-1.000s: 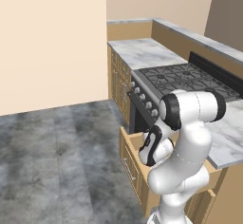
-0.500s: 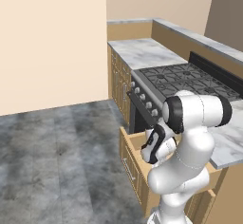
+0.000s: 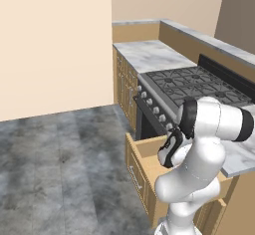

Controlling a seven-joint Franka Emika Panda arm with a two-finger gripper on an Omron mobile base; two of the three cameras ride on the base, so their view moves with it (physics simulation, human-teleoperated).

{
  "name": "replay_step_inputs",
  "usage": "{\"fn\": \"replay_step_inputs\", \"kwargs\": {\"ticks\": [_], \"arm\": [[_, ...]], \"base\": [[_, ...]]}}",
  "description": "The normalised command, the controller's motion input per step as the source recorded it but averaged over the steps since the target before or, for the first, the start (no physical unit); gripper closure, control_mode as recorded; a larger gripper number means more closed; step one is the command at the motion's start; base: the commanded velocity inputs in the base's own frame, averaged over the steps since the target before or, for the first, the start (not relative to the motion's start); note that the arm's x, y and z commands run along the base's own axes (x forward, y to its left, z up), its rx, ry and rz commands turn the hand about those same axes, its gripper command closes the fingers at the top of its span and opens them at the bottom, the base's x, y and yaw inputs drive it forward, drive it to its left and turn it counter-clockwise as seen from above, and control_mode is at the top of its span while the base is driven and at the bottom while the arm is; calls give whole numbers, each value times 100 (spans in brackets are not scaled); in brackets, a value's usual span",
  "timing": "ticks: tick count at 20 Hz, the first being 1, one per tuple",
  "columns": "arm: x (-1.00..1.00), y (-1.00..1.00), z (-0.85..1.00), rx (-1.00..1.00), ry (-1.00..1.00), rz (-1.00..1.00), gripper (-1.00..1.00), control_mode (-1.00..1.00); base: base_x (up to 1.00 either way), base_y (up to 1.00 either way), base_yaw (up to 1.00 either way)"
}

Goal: Open the drawer on the right and place the cutting tools on the cutting board.

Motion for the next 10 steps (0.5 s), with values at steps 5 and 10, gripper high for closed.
{"fn": "replay_step_inputs", "kwargs": {"ticks": [5, 10], "arm": [[0, 16, -37, 0, 0, 0, -100, -100], [1, 5, -25, 0, 0, 0, -100, -100]], "base": [[0, 0, 0], [0, 0, 0]]}}
